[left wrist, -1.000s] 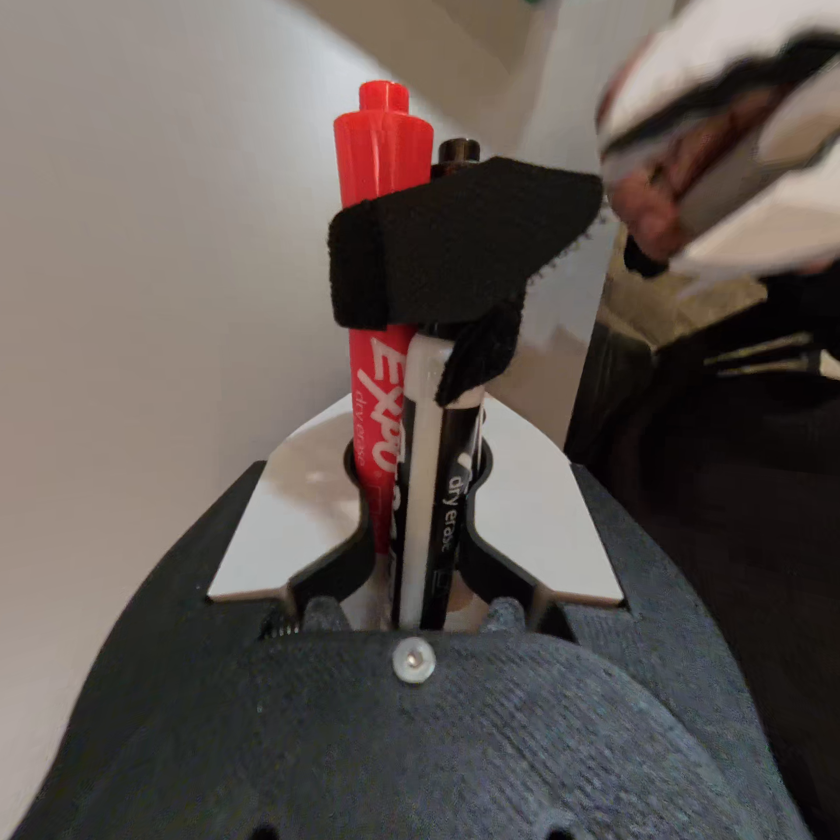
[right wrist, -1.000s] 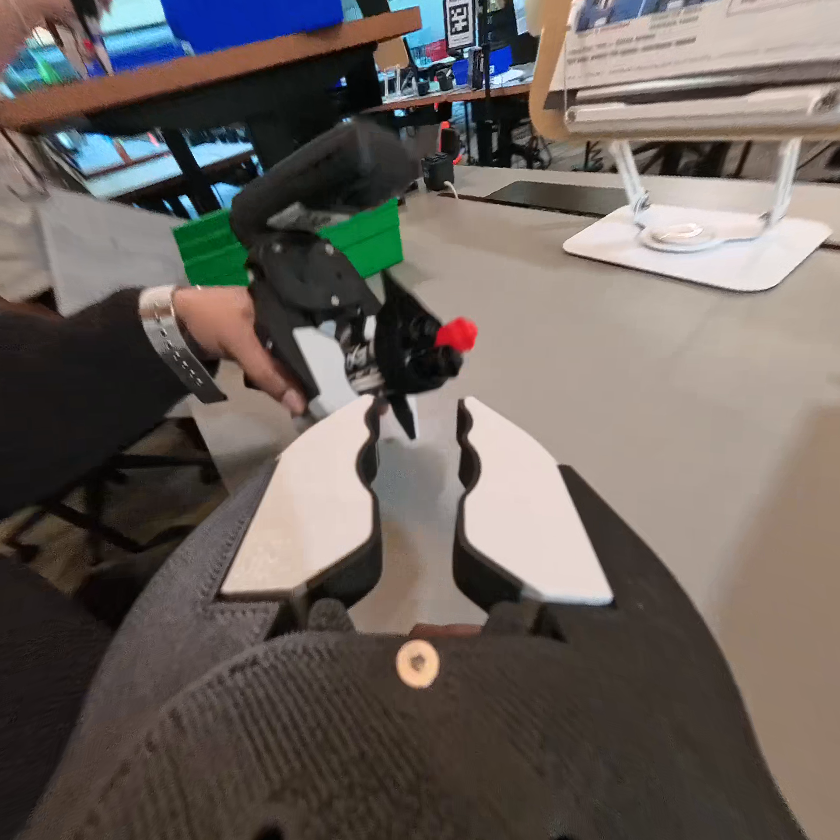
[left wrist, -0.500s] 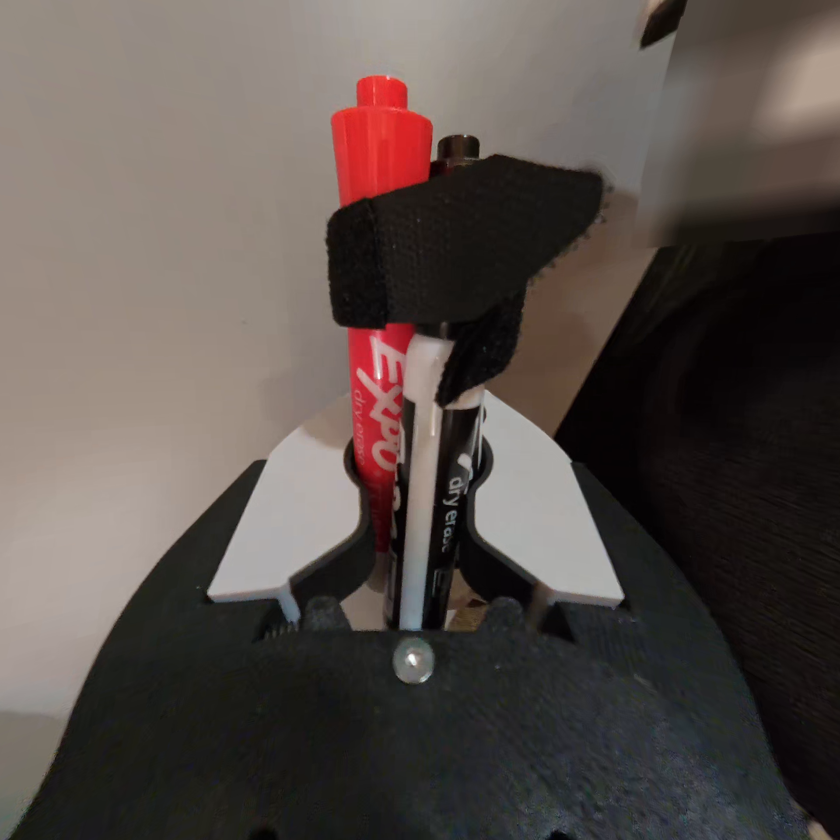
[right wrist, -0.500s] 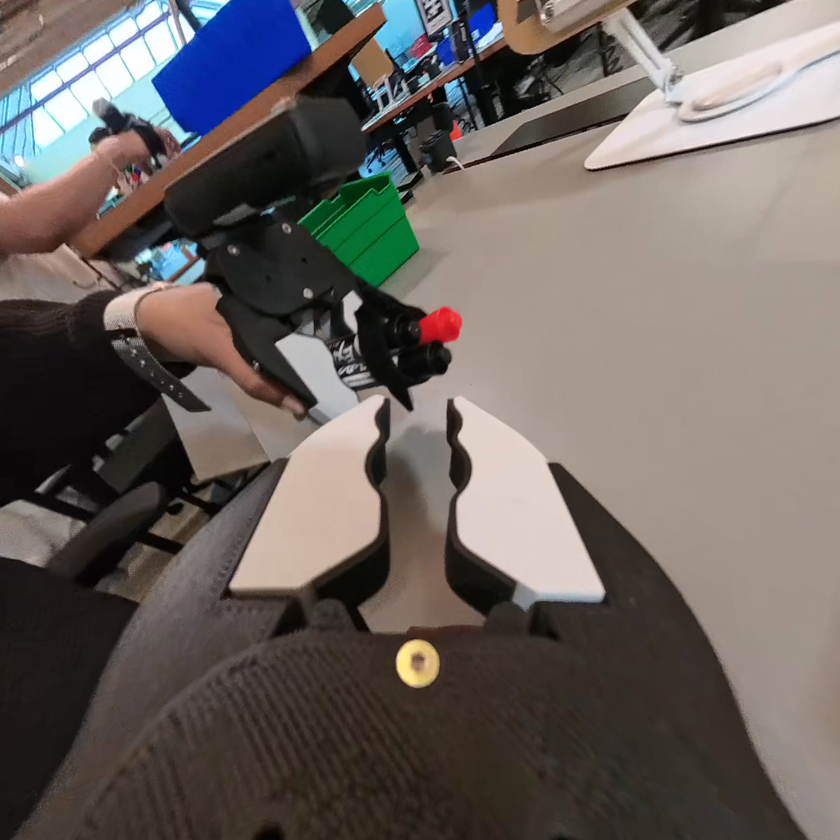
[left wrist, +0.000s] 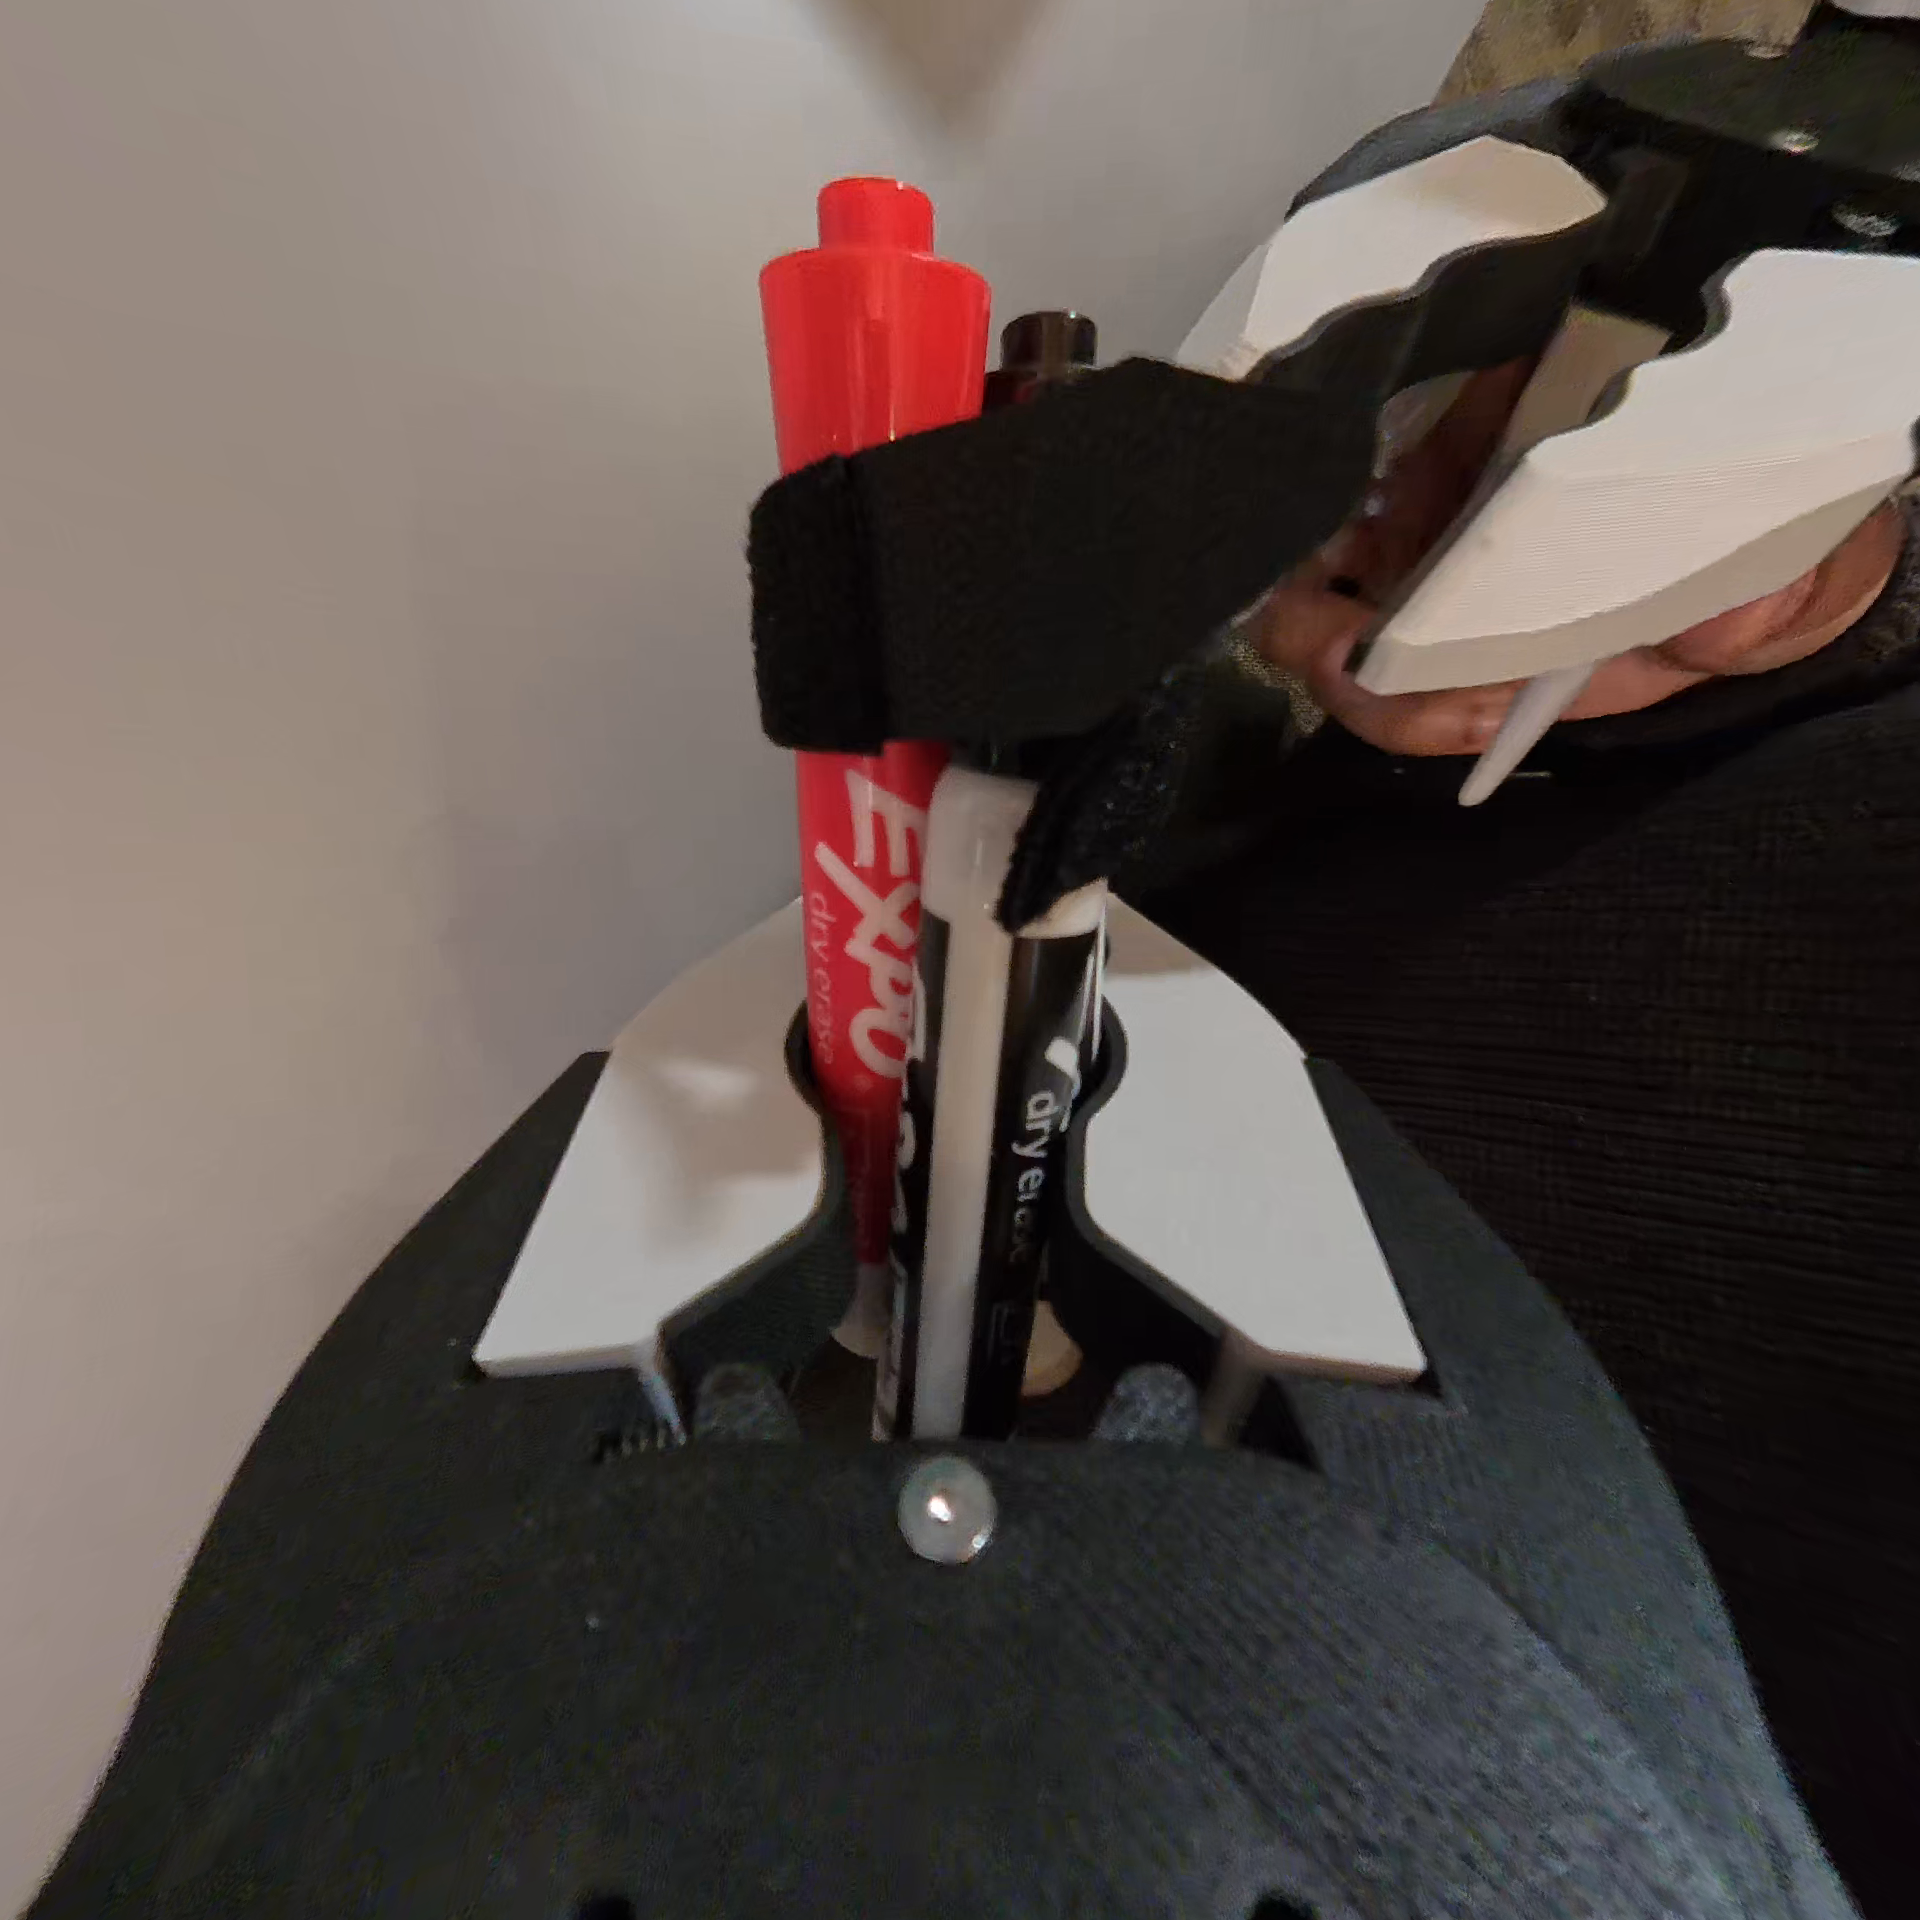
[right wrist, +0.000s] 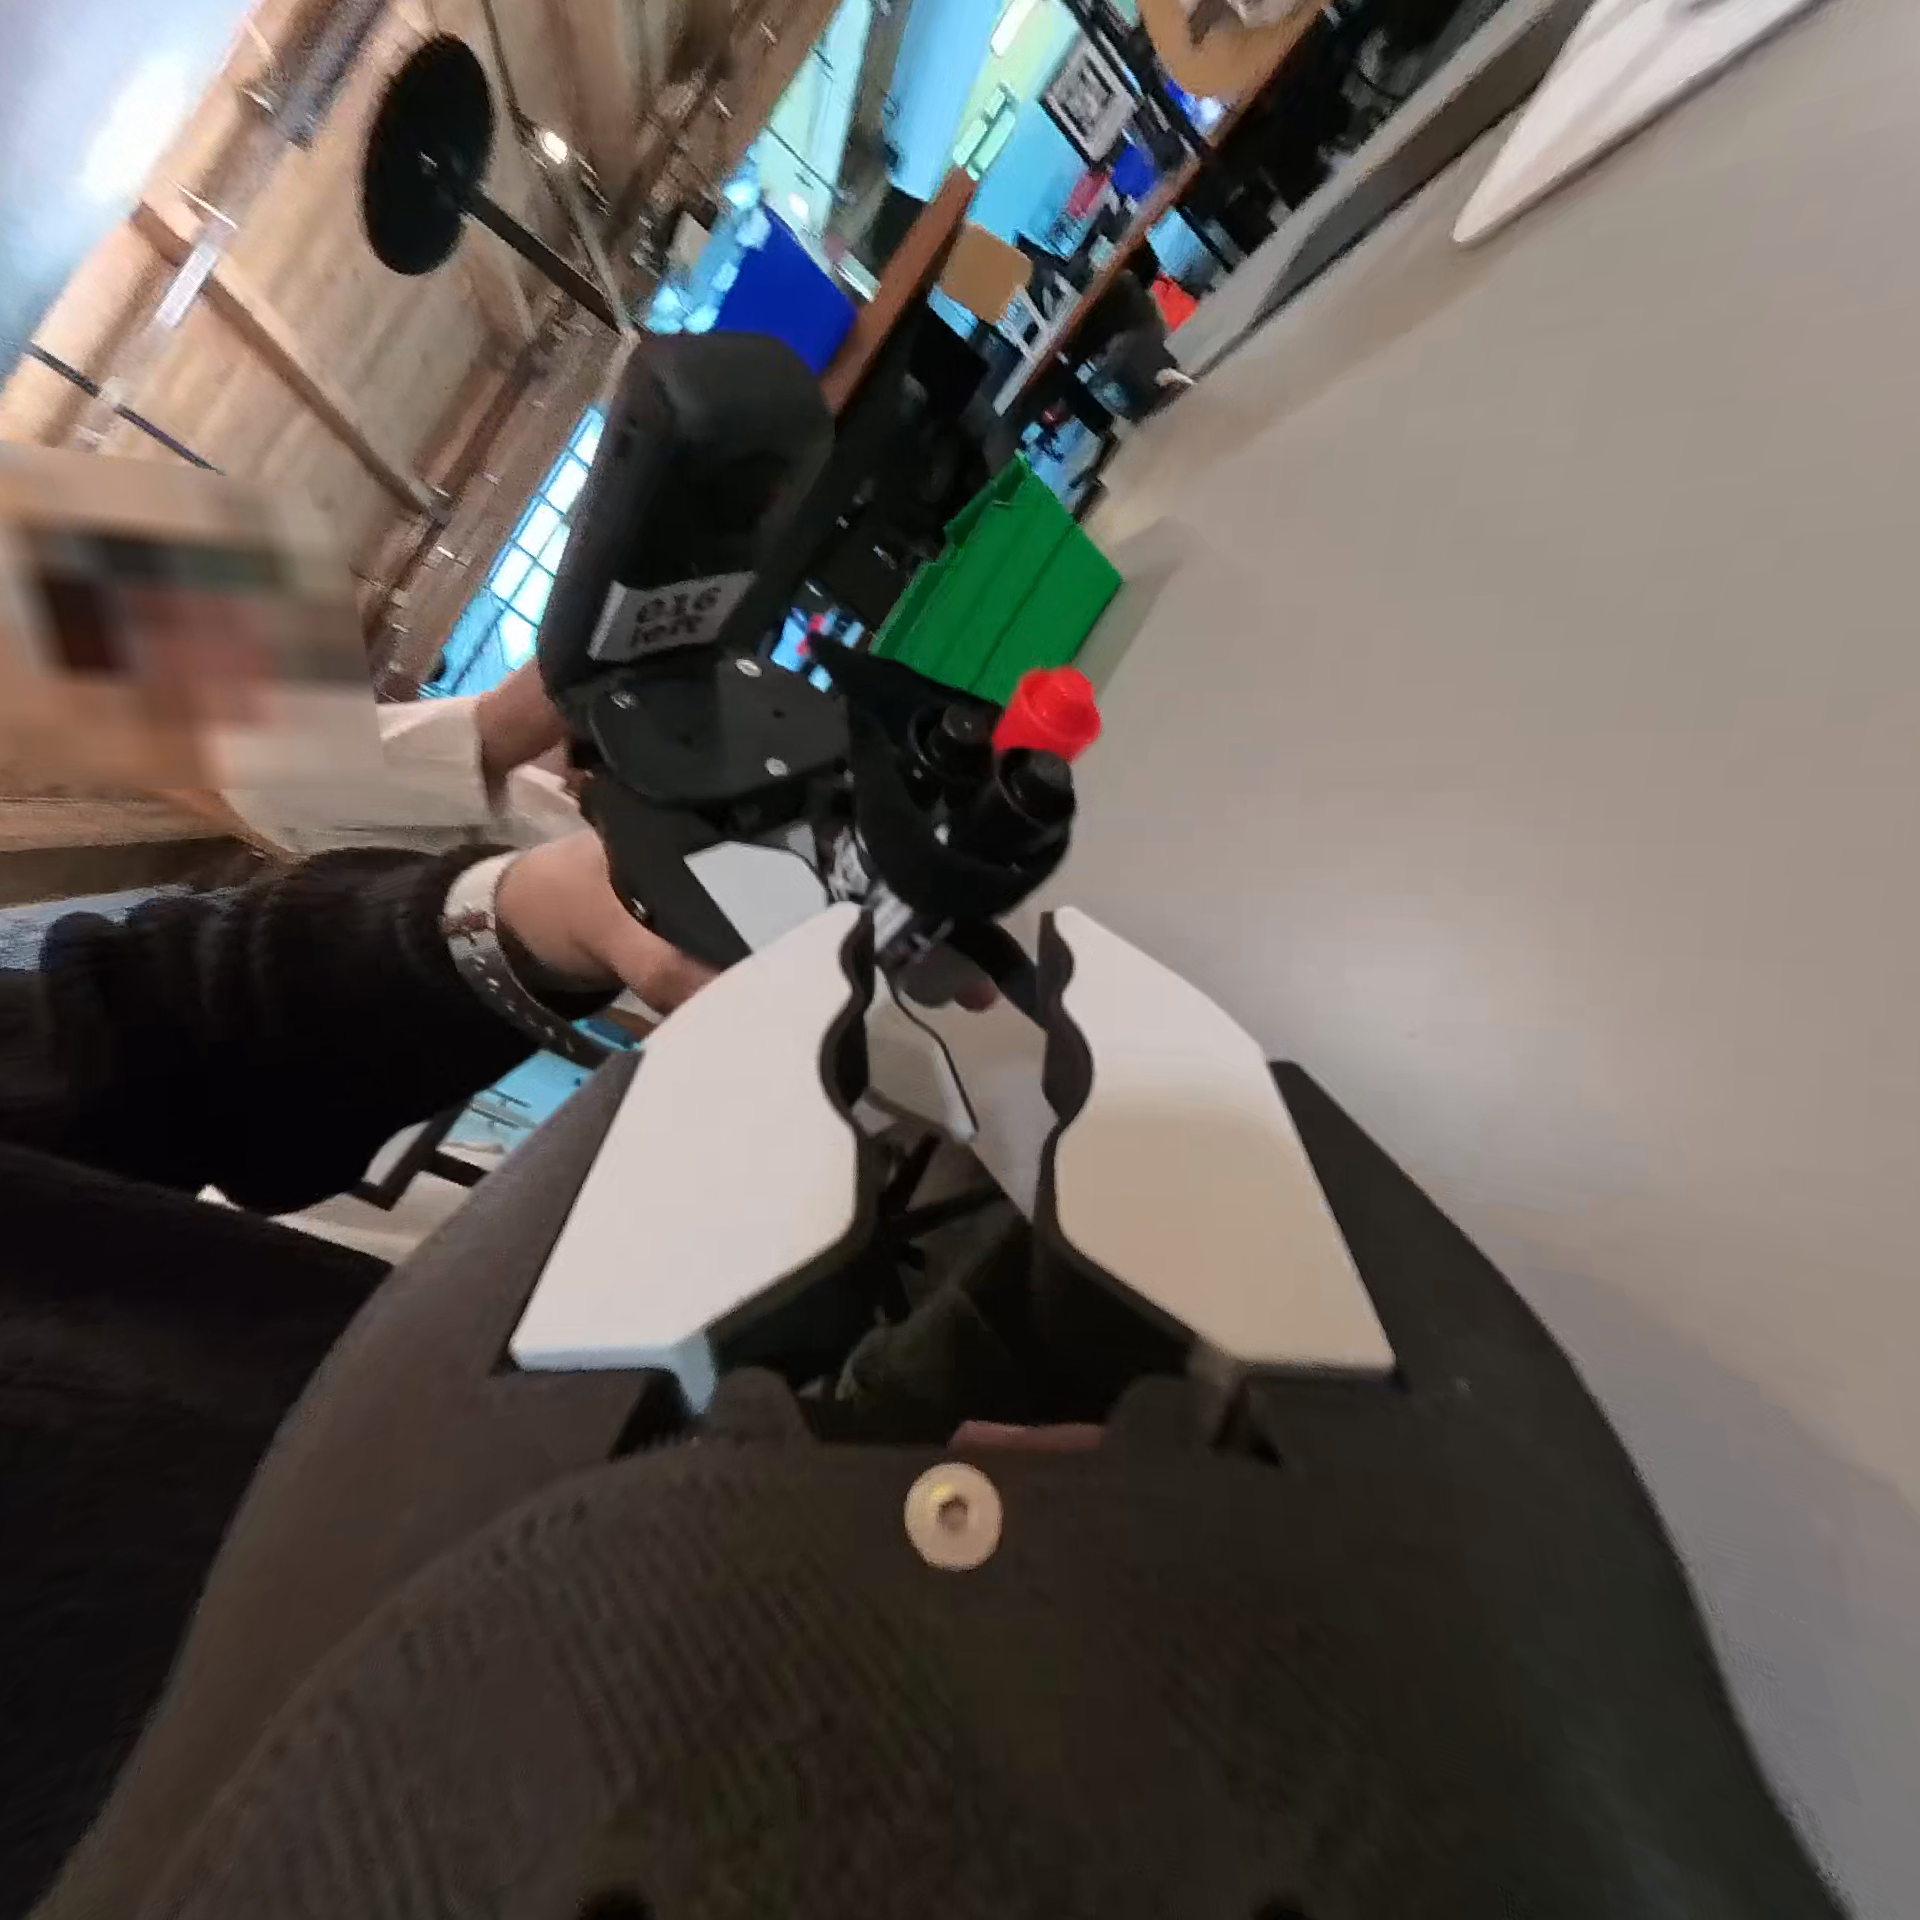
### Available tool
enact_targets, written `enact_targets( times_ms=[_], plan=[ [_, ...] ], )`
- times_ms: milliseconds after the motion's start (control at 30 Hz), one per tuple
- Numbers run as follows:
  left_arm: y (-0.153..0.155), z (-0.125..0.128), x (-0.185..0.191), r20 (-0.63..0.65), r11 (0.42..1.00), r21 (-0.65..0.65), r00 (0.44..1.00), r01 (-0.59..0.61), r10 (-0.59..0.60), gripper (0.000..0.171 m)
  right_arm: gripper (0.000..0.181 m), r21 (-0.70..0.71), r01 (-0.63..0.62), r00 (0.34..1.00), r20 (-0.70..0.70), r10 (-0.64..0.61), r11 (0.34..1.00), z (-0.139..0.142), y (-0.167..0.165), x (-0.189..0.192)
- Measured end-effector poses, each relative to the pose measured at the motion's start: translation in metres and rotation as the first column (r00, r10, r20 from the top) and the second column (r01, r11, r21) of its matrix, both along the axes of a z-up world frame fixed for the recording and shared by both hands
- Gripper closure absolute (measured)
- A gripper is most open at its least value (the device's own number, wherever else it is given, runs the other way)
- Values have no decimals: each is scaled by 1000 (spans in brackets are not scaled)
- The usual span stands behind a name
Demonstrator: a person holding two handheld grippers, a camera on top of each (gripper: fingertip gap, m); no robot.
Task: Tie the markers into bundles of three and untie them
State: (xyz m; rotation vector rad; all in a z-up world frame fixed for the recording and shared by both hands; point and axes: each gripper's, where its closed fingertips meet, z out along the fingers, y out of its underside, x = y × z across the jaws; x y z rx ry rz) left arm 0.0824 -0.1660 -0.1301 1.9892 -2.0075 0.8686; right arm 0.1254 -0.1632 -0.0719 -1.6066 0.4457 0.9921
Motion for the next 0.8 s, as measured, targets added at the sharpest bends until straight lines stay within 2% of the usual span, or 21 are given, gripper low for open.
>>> enact_targets(
  times_ms=[67, 167, 300, 433, 600, 800],
  plan=[
    [-10, 3, 4, -1, 1000, 2, 1000, 10, -10, 129, 151, 44, 14, 999, 44, -16, 999, 9, -3, 3],
    [-20, 10, 10, -11, 1000, -10, 1000, 16, -16, 129, 150, 31, 1, 987, 162, -6, 1000, 7, -6, 2],
    [-23, 13, 14, -24, 1000, 5, 999, 27, -27, 130, 147, 36, -36, 975, 220, 27, 999, 9, -8, -4],
    [-21, 13, 14, -40, 1000, 2, 999, 11, -11, 130, 147, 29, -43, 970, 240, 35, 999, 8, -7, -5],
    [-19, 10, 12, -56, 1000, 17, 998, 18, -17, 131, 146, 9, -113, 973, 205, 109, 994, 5, -7, -18],
    [-8, 0, 5, -90, 993, 99, 994, 69, -61, 129, 150, -27, -54, 975, 216, 59, 998, -2, -6, -2]
  ],
)
